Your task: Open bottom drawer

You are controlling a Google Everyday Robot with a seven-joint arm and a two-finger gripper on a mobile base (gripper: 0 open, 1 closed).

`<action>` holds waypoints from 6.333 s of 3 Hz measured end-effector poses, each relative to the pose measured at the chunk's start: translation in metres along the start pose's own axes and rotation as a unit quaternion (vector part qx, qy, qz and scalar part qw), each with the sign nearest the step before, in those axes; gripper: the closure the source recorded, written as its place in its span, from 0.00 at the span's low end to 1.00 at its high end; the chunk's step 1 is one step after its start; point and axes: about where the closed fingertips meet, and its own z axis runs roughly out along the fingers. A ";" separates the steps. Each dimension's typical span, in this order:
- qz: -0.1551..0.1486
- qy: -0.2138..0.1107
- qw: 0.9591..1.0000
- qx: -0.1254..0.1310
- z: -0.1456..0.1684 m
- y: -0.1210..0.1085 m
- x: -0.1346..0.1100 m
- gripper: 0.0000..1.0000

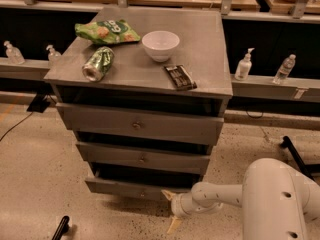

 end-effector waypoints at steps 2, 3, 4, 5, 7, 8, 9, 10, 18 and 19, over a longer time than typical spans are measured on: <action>-0.012 0.000 1.000 0.001 -0.004 -0.003 -0.005 0.14; -0.017 0.027 0.999 -0.006 0.002 -0.028 0.004 0.19; -0.015 0.038 0.999 -0.005 0.004 -0.047 0.012 0.19; -0.006 0.043 0.999 0.000 0.006 -0.061 0.024 0.19; 0.026 0.065 0.996 -0.050 0.049 -0.064 0.058 0.26; 0.026 0.065 0.996 -0.050 0.047 -0.064 0.056 0.30; 0.025 0.064 0.996 -0.053 0.046 -0.060 0.053 0.30; 0.025 0.058 0.996 -0.060 0.042 -0.049 0.045 0.30; 0.020 0.028 0.997 -0.066 0.028 -0.020 0.025 0.65; 0.020 0.028 0.997 -0.066 0.028 -0.020 0.025 0.40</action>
Offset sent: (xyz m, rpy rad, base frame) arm 0.0177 0.0004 0.0066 -0.0298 -0.0307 0.0247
